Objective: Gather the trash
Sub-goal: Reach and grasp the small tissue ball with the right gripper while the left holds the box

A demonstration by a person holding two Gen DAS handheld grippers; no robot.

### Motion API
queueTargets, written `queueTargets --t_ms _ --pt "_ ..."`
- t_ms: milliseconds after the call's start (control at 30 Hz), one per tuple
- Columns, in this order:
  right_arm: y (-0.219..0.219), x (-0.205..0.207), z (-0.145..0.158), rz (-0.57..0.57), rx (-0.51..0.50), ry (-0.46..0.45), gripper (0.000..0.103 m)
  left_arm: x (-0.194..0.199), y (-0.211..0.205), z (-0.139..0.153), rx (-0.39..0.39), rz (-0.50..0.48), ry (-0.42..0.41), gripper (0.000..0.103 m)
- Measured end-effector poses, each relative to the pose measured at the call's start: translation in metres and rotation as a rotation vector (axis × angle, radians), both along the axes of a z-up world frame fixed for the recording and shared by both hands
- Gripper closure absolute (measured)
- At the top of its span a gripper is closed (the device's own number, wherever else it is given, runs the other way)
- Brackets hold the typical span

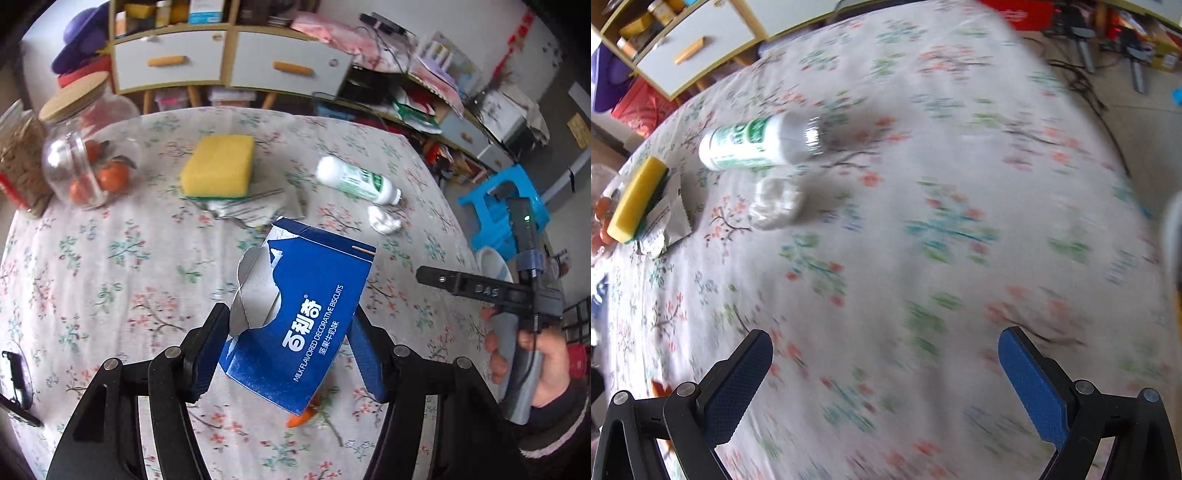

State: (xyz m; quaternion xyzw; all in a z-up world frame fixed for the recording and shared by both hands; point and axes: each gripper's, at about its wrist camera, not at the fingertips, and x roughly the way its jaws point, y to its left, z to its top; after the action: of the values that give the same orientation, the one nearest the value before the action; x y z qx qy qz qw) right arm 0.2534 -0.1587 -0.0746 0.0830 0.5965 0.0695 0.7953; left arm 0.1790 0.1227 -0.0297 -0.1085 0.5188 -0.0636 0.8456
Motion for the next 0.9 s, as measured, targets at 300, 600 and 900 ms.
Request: queueTargets --t_ms 300,600,900 --pt "0.066 0.021 -0.020 0.103 -0.122 -0.137 0.003 -0.003 0.027 -0.011 -0.017 0.032 0.024 0.037" --pt "0.097 0.027 -0.020 0.162 -0.193 -0.229 0.033 -0.006 0.038 -0.012 -0.017 0.057 0.026 0.037" --pt "0.100 0.031 -0.013 0.179 -0.190 -0.261 0.086 -0.011 0.032 -0.009 -0.023 0.069 0.013 0.037"
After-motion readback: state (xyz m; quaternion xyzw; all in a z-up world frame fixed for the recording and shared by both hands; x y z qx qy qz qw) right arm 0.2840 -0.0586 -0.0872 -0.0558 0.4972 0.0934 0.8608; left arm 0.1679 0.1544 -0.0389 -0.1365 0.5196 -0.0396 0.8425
